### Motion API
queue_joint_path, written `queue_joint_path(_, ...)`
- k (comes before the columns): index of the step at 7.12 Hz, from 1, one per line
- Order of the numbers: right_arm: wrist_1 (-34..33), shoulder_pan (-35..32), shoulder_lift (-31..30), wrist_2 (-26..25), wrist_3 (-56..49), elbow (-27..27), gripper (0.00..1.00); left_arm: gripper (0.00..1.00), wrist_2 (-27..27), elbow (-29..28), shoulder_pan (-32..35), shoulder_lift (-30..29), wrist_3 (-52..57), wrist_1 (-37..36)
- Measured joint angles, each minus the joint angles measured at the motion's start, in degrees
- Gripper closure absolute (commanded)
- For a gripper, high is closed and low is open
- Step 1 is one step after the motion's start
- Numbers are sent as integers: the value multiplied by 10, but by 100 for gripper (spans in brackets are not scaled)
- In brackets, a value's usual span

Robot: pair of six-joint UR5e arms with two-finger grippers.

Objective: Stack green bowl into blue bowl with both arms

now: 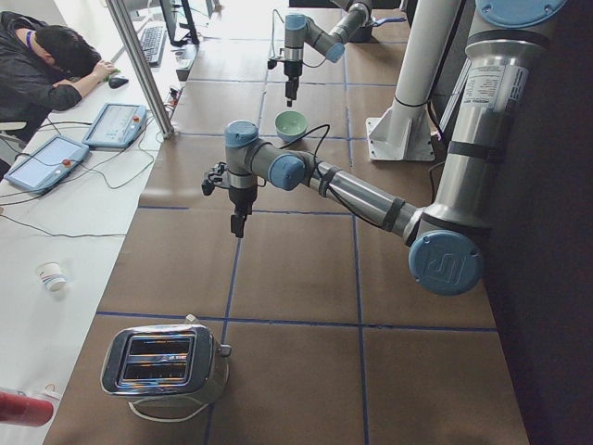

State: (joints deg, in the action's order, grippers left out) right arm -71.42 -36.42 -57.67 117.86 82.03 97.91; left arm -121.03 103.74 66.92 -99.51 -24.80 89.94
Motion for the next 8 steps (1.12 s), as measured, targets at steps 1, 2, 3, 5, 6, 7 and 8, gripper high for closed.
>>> queue_joint_path(1, -19, -24, -20, 3, -10, 26, 0, 0, -2, -1, 4, 0, 13, -2)
queue_joint_path(2, -56, -49, -41, 4, -46, 55, 0, 0, -4, -3, 13, 5, 39, -6)
queue_joint_path(3, -105, -72, -59, 4, -115, 78, 0, 0, -10, -7, 28, 14, 58, -7)
queue_joint_path(5, -180, -137, -100, 14, -291, 96, 0, 0, -84, -37, 88, 41, 119, -8)
queue_joint_path(6, -192, -186, -132, 39, -381, 96, 0, 0, -122, -63, 120, 57, 161, -5)
queue_joint_path(7, -197, -244, -174, 77, -470, 94, 0, 0, -140, -81, 143, 69, 188, -4)
queue_joint_path(8, -199, -298, -215, 113, -554, 89, 0, 0, -147, -92, 160, 78, 199, -5)
